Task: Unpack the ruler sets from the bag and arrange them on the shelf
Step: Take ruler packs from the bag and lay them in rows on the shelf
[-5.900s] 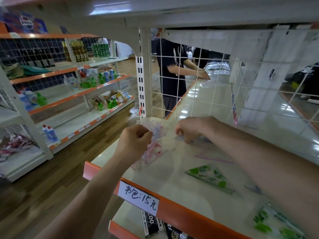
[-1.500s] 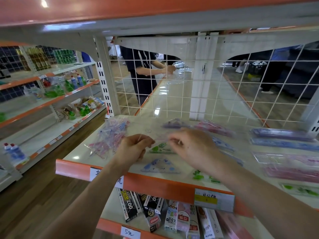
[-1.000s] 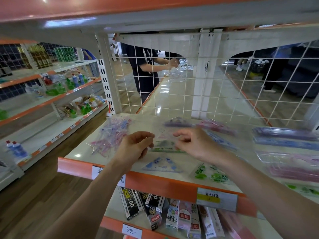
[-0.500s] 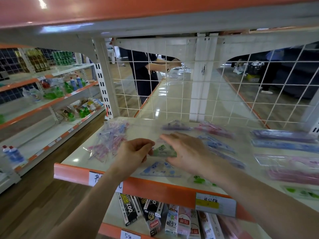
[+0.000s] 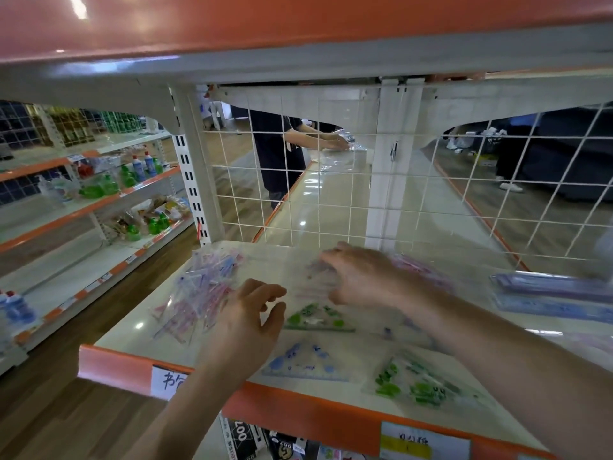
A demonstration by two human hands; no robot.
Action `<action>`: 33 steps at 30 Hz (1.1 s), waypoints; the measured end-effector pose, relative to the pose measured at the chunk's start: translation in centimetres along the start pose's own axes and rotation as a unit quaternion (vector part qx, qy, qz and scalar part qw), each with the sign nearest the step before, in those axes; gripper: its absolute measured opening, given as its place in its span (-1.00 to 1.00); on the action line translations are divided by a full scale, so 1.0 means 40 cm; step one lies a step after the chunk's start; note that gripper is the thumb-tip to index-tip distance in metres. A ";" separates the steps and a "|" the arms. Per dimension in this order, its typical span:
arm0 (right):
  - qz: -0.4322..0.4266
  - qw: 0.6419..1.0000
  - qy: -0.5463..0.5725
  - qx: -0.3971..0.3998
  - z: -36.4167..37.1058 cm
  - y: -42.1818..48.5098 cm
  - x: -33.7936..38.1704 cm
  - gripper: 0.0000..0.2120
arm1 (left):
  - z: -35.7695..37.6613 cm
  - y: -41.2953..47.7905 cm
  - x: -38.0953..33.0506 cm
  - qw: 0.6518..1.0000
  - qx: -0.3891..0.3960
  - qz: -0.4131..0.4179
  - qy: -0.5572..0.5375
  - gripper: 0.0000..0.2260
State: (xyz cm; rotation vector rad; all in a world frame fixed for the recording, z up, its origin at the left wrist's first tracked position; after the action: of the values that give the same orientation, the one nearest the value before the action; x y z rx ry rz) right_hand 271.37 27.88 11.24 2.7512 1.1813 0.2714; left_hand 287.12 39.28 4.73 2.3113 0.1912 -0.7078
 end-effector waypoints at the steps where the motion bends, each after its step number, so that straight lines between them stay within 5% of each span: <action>1: 0.013 1.000 -0.002 0.011 -0.011 0.024 -0.017 -0.68 | 0.001 0.002 0.008 1.000 -0.003 0.006 0.013 -0.82; 21: 0.124 0.977 -0.020 0.172 0.032 0.219 -0.128 -0.36 | -0.037 0.019 0.059 0.998 0.012 0.011 0.066 -0.82; 33: 0.021 0.994 0.084 0.065 0.045 0.235 0.035 -0.62 | -0.103 0.021 0.094 0.991 -0.014 -0.083 0.103 -0.81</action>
State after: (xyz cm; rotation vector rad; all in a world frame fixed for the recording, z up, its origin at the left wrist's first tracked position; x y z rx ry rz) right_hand 279.32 22.36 11.48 2.9181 1.2200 0.4537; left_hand 292.32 41.19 5.68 2.3584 0.4912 -0.5408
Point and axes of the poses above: each hand's wrist, its own y-axis towards the middle knuckle, its own z-axis out of the palm, x = y × z, the point moved 1 cm from there along y, towards the middle knuckle, and after that the axes turned 9 degrees about -x, right-handed, at the moved point
